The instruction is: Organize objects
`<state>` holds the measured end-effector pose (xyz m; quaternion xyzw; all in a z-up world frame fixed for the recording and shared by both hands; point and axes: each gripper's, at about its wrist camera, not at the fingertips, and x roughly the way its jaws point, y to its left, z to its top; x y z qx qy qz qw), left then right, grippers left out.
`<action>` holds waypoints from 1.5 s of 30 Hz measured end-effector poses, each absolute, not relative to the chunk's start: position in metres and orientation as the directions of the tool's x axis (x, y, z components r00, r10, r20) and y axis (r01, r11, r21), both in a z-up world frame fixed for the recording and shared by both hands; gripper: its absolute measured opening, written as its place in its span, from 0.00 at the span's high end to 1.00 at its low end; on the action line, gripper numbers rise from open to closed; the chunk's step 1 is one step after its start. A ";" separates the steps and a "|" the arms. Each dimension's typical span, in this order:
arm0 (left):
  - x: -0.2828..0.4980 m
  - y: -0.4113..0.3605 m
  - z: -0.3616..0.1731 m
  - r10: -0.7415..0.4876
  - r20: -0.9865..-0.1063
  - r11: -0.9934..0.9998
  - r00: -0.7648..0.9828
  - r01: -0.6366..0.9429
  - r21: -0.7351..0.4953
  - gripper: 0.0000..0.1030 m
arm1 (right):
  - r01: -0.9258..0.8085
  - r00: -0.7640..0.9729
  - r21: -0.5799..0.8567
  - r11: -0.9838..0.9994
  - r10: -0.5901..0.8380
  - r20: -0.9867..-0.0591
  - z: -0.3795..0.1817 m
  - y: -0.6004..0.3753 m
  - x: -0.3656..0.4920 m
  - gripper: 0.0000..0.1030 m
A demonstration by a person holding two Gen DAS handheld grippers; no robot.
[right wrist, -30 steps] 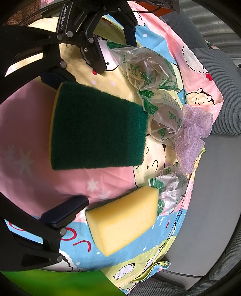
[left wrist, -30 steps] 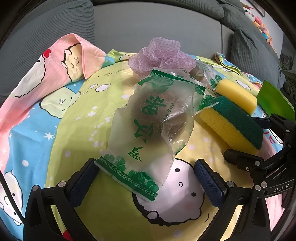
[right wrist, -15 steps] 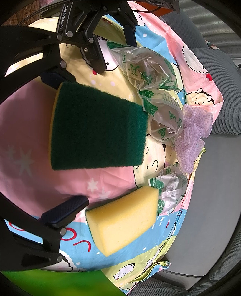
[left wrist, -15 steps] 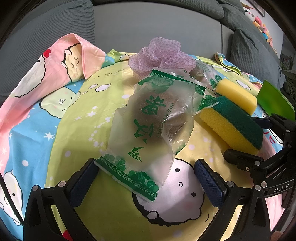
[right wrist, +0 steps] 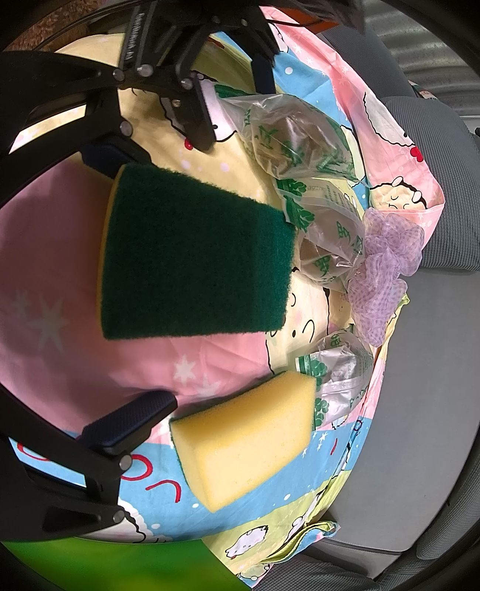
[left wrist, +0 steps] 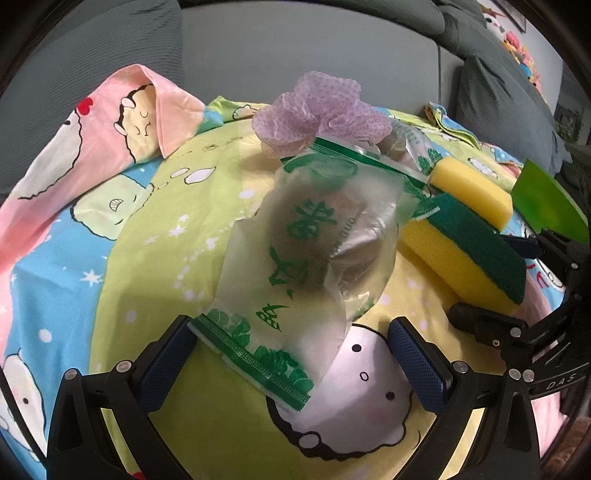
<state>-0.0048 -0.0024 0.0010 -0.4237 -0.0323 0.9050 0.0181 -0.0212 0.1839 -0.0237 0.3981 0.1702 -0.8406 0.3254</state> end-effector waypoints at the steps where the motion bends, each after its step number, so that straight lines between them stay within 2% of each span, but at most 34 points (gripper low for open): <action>1: -0.005 -0.002 0.001 0.056 -0.767 -0.998 -0.640 -0.005 -0.068 0.00 | 0.683 -0.472 -0.027 -0.730 -0.412 -0.780 -0.023 0.186 -0.021 0.00; 40: -0.007 -0.005 0.004 0.050 -0.780 -0.997 -0.624 0.018 -0.078 0.00 | 0.654 -0.471 -0.019 -0.756 -0.387 -0.793 -0.023 0.183 -0.023 0.00; 42: 0.000 -0.013 0.012 0.096 -0.772 -0.986 -0.628 0.045 -0.159 0.00 | 0.644 -0.461 -0.018 -0.765 -0.369 -0.807 -0.020 0.185 -0.021 0.02; 43: 0.006 -0.019 0.018 0.158 -0.751 -0.968 -0.641 0.049 -0.245 0.00 | 0.643 -0.448 -0.005 -0.766 -0.370 -0.814 -0.016 0.187 -0.020 0.08; 45: 0.022 -0.034 0.041 0.270 -0.657 -0.909 -0.704 0.039 -0.415 0.00 | 0.637 -0.424 0.051 -0.769 -0.404 -0.811 0.000 0.196 -0.015 0.14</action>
